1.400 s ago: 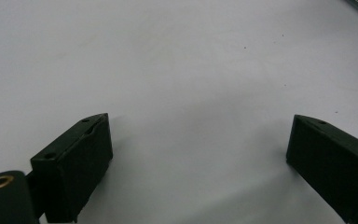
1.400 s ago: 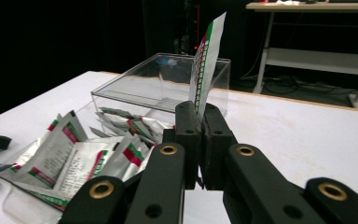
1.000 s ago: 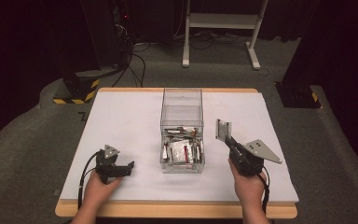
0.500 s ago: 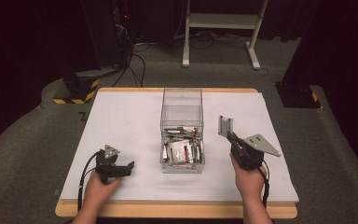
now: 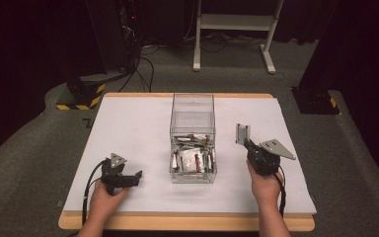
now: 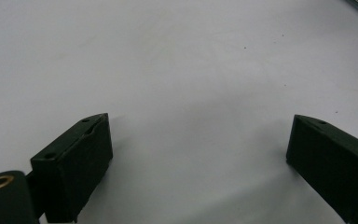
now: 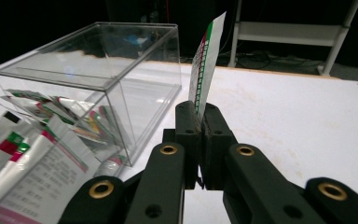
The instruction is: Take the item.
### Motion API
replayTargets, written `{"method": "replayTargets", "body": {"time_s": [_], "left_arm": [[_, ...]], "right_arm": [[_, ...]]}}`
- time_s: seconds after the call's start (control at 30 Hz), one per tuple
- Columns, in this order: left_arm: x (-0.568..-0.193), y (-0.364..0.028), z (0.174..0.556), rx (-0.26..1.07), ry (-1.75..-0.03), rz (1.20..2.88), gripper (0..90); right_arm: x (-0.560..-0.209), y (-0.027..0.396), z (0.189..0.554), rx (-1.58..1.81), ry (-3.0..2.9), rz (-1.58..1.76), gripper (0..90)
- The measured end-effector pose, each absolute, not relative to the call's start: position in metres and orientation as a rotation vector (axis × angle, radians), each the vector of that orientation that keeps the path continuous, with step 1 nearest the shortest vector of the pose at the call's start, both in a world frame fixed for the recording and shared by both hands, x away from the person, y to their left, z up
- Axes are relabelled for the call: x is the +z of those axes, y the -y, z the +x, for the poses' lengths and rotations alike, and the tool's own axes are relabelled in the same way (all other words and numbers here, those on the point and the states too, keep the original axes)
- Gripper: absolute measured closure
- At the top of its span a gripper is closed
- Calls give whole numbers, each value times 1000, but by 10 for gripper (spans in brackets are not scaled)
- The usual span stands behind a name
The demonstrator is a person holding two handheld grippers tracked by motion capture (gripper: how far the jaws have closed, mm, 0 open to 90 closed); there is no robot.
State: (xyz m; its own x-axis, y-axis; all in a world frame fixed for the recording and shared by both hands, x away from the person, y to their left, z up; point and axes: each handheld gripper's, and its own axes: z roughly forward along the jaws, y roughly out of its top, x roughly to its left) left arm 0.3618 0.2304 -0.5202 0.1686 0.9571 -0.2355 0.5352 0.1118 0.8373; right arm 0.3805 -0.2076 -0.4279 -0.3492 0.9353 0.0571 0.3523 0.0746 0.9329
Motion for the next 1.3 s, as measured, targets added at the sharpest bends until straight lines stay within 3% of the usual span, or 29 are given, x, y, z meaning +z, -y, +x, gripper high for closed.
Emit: {"method": "replayTargets", "body": {"time_s": [1.3], "left_arm": [[-520,-230,362,589,-1486,1543,71]], "right_arm": [[-474,212,402,1076,-1871,1403,876]]}}
